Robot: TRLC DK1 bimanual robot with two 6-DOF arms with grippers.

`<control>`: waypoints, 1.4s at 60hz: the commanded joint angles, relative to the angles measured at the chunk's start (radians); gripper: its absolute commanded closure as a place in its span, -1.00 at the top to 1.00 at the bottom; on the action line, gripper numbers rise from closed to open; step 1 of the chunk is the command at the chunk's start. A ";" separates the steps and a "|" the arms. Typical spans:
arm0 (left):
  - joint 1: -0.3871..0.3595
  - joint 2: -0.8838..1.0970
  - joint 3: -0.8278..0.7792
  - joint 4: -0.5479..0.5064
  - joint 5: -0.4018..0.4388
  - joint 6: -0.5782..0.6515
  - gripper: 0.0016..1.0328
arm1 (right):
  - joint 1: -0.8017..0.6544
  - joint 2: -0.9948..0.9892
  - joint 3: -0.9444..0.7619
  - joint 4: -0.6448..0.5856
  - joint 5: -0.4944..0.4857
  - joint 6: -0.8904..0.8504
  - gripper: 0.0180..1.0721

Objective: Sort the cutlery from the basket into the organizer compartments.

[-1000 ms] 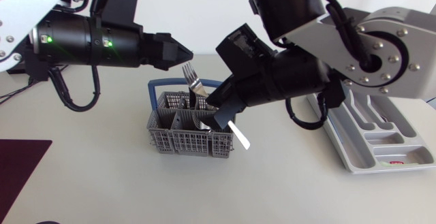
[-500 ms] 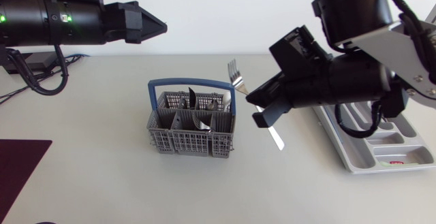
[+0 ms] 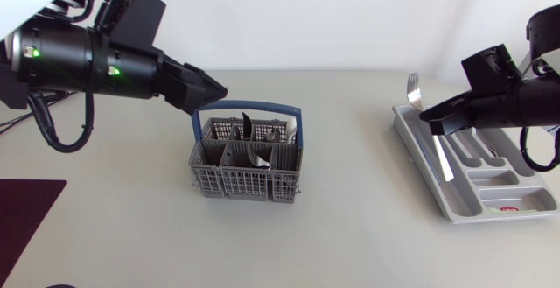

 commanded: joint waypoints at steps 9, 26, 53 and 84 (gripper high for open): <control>-0.071 0.019 -0.052 -0.012 -0.057 0.038 0.21 | -0.184 0.188 0.073 0.044 -0.018 -0.114 -0.88; -0.122 0.030 -0.073 -0.009 -0.109 0.042 0.21 | -0.313 0.388 0.214 0.096 0.011 -0.130 -0.88; -0.145 0.035 -0.112 -0.006 -0.123 0.039 0.21 | -0.403 0.769 0.545 0.118 0.172 -0.059 -0.88; -0.175 0.019 -0.144 -0.005 -0.135 0.038 0.21 | -0.399 0.970 0.673 0.126 0.229 -0.001 -0.85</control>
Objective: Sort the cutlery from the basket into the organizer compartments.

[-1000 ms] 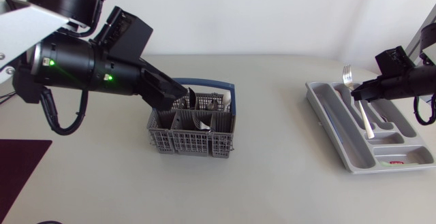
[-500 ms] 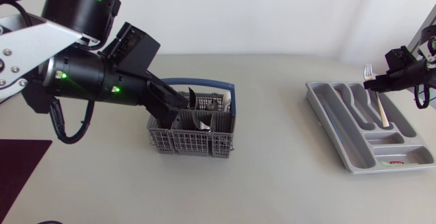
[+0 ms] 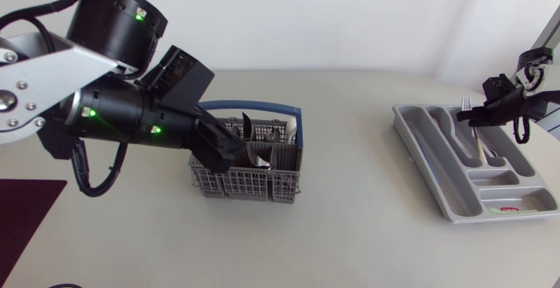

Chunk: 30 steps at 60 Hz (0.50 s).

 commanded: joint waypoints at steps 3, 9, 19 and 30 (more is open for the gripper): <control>-0.010 -0.002 -0.025 0.005 -0.005 0.004 0.21 | 0.000 0.048 0.034 0.012 0.020 0.020 -0.84; -0.020 -0.002 -0.028 0.005 -0.007 0.003 0.21 | 0.005 0.064 0.032 0.018 0.035 0.022 -0.80; -0.033 0.000 -0.041 0.006 -0.016 0.004 0.21 | 0.005 0.077 0.022 0.032 0.054 0.025 -0.55; -0.028 -0.005 -0.048 0.008 -0.017 0.004 0.21 | 0.008 0.051 -0.017 0.050 0.060 0.026 -0.19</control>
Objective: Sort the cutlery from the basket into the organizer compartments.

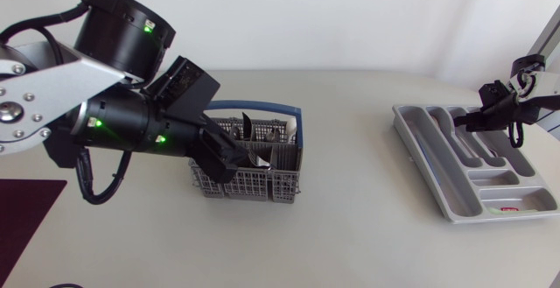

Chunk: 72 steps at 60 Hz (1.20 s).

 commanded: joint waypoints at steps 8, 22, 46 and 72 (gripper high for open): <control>-0.003 -0.006 -0.035 0.009 -0.009 0.006 0.21 | 0.017 -0.070 -0.079 0.024 0.012 0.021 -0.03; 0.023 -0.008 -0.047 0.029 -0.009 0.012 0.21 | 0.081 -0.333 -0.294 0.057 0.000 0.011 0.06; 0.074 0.138 0.202 -0.219 -0.037 -0.025 0.07 | 0.328 -0.735 -0.522 -0.060 0.000 0.024 0.23; 0.045 0.280 0.369 -0.417 -0.019 -0.081 -0.02 | 0.729 -1.003 -0.716 -0.088 -0.025 -0.018 0.25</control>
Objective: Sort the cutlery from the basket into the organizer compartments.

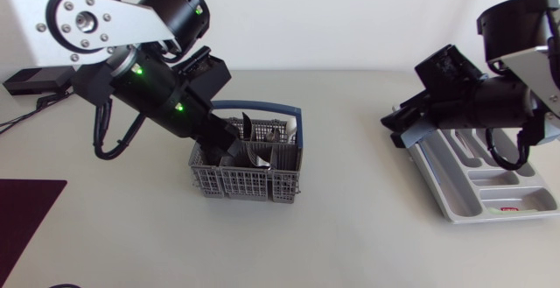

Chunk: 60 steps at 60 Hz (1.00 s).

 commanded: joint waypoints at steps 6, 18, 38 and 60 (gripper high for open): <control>-0.022 0.060 0.115 -0.073 0.006 -0.038 -0.08 | 0.124 0.004 -0.049 -0.003 0.056 0.016 0.25; -0.050 0.137 0.178 -0.109 -0.035 -0.072 -0.08 | 0.242 0.006 -0.065 0.005 0.114 0.044 0.25; -0.073 0.247 0.252 -0.145 -0.110 -0.083 -0.14 | 0.274 0.012 -0.098 0.040 0.131 0.051 0.25; -0.090 0.313 0.288 -0.149 -0.118 -0.092 -0.28 | 0.282 -0.004 -0.123 0.048 0.131 0.054 0.25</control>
